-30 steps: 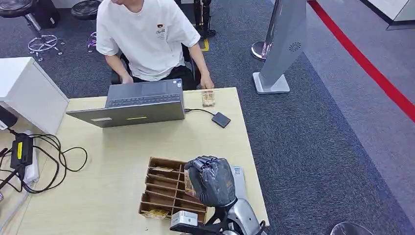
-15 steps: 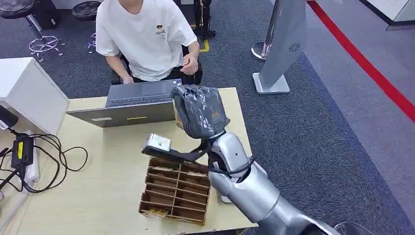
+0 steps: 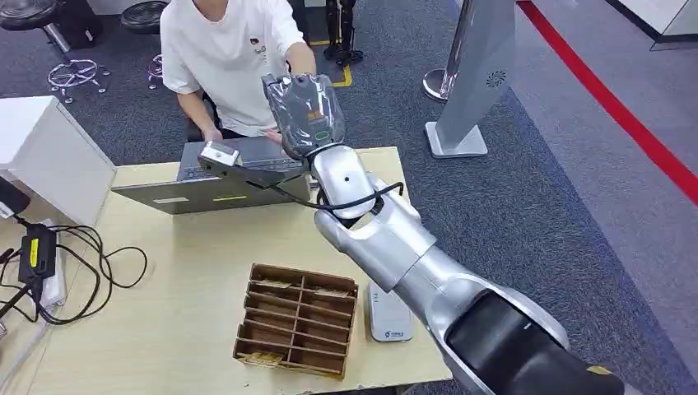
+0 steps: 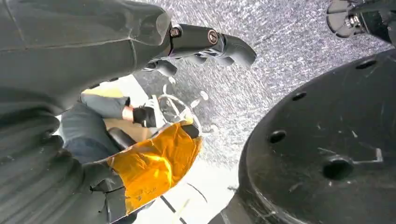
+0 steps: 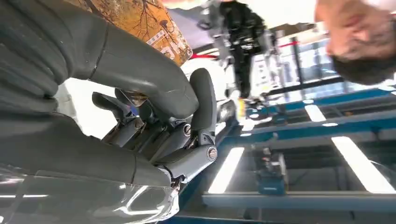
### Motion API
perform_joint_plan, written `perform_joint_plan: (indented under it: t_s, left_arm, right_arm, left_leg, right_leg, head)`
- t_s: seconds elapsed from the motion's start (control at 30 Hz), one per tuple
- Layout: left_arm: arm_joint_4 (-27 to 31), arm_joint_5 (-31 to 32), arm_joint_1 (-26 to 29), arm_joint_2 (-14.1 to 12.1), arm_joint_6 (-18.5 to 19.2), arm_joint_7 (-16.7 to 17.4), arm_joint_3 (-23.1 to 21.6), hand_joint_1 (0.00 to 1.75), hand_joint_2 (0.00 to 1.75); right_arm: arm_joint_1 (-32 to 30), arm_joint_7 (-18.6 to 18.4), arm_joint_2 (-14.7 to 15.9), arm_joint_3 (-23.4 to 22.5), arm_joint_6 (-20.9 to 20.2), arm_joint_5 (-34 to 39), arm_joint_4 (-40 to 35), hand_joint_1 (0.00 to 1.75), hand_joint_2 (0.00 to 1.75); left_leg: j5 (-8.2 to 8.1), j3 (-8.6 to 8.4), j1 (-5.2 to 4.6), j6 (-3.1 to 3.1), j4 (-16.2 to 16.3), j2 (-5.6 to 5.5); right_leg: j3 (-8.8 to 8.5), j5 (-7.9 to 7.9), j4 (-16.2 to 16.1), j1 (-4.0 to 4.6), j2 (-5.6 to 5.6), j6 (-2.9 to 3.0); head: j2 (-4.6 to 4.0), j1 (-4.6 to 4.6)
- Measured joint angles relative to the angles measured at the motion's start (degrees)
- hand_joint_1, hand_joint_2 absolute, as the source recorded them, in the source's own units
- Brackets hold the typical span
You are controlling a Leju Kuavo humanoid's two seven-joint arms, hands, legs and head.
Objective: Pass the card to the sensor for recognition and then transmit it.
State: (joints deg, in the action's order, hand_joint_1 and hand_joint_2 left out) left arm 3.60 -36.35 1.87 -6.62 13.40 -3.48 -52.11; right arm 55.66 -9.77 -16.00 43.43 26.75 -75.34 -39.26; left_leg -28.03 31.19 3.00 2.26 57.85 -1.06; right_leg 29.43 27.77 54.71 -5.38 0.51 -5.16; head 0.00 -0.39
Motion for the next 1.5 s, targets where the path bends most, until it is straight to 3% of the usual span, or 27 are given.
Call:
perform_joint_plan:
  t_s: [0.23,0.27,0.6,0.63,0.83,1.03,1.13,1.3,1.37,1.4,1.47,1.5]
  left_arm:
    - [0.9,1.0,-0.4,-0.9,0.4,0.3,-1.5,0.00,1.75]
    - [1.0,1.1,-0.5,-0.9,0.4,0.4,-1.7,0.00,1.75]
    - [1.5,1.5,-1.0,-1.3,0.5,0.6,-2.8,0.00,1.75]
    - [1.5,1.6,-1.1,-1.3,0.5,0.7,-2.8,0.00,1.75]
    - [2.0,1.9,-1.4,-1.3,0.4,1.6,-3.6,0.00,1.75]
    - [2.1,0.5,-1.9,-0.8,-0.9,2.1,-3.7,0.00,1.75]
    - [2.1,-0.5,-1.9,-0.2,-1.4,2.1,-3.7,0.00,1.75]
    - [2.1,-2.3,-1.6,0.8,-2.2,1.8,-3.7,0.00,1.75]
    - [2.6,-1.3,-2.9,3.8,-2.4,-0.3,-3.7,0.00,1.75]
    - [3.2,-0.7,-4.3,6.6,-4.0,0.5,-3.7,0.00,1.75]
    - [4.8,-0.9,-7.6,10.7,-12.0,13.2,-3.7,0.00,1.75]
    - [5.1,-1.1,-8.7,11.8,-14.1,18.1,-3.7,0.00,1.75]
  right_arm:
    - [3.6,-2.0,-0.9,0.0,1.9,-5.8,9.1,1.75,1.75]
    - [3.8,-2.0,-1.0,0.0,2.1,-6.0,9.8,0.00,0.00]
    - [3.9,-0.4,-2.5,-0.4,2.5,-6.6,13.1,0.00,0.00]
    - [3.9,-0.4,-2.7,-0.4,2.5,-6.6,13.3,0.00,1.75]
    - [3.4,0.1,-3.6,-0.1,2.9,-3.2,12.7,0.00,1.75]
    - [-1.0,1.5,-4.3,5.1,11.7,5.6,8.1,0.00,1.75]
    - [-5.4,4.0,-4.6,6.5,12.9,4.9,3.9,0.00,1.75]
    - [-14.7,12.0,-4.8,4.8,12.9,-0.1,-5.1,0.00,1.75]
    - [-18.1,12.8,-4.8,3.6,13.0,-1.5,-8.6,0.00,1.75]
    - [-19.5,12.0,-4.9,3.4,13.0,-2.3,-10.1,0.00,1.75]
    - [-23.2,9.4,-5.4,3.5,13.1,-4.6,-13.7,0.00,1.75]
    - [-24.7,9.1,-5.7,3.8,13.1,-4.9,-15.6,0.00,1.75]
  left_leg:
    - [0.00,0.00,0.00,0.00,0.0,0.00]
    - [0.00,0.00,0.00,0.00,0.0,0.00]
    - [0.00,0.00,0.00,0.00,0.0,0.01]
    - [0.00,-0.01,0.00,0.00,0.0,0.01]
    - [0.00,0.00,0.00,0.00,0.0,0.01]
    - [-0.01,0.00,0.00,0.00,0.0,0.01]
    - [-0.02,0.01,0.01,0.01,0.0,0.01]
    - [-0.03,-0.05,0.01,0.01,0.0,0.01]
    - [-0.02,0.01,-0.17,0.00,0.1,-0.06]
    - [0.02,0.01,-0.28,-0.10,0.1,-0.29]
    - [0.08,0.01,-0.75,-0.18,0.1,-0.45]
    - [0.13,0.04,-0.90,-0.27,0.1,-0.40]
  right_leg:
    - [0.00,0.00,0.0,0.00,0.01,0.00]
    - [0.00,0.00,0.0,0.00,0.01,0.00]
    - [0.01,0.00,0.0,0.00,0.02,0.00]
    - [0.01,0.00,0.0,0.00,0.02,0.00]
    - [0.00,0.00,0.0,0.00,0.02,0.00]
    - [0.01,0.01,0.0,0.00,0.02,0.00]
    - [0.01,0.02,0.0,0.00,0.00,0.01]
    - [0.10,0.03,-0.1,0.00,0.00,0.02]
    - [0.20,0.01,-0.1,-0.11,-0.09,0.00]
    - [0.37,-0.05,-0.2,-0.21,-0.12,-0.08]
    - [0.61,-0.15,-0.1,-0.66,-0.11,-0.23]
    - [0.66,-0.18,-0.1,-0.85,0.02,-0.28]
  head:
    - [0.00,-0.02]
    - [0.00,-0.02]
    - [0.00,-0.02]
    - [0.00,-0.02]
    - [0.00,-0.02]
    - [0.00,0.00]
    - [0.00,0.00]
    - [0.00,-0.02]
    - [0.00,-0.04]
    - [0.00,-0.18]
    - [0.00,-0.26]
    - [0.00,-0.24]
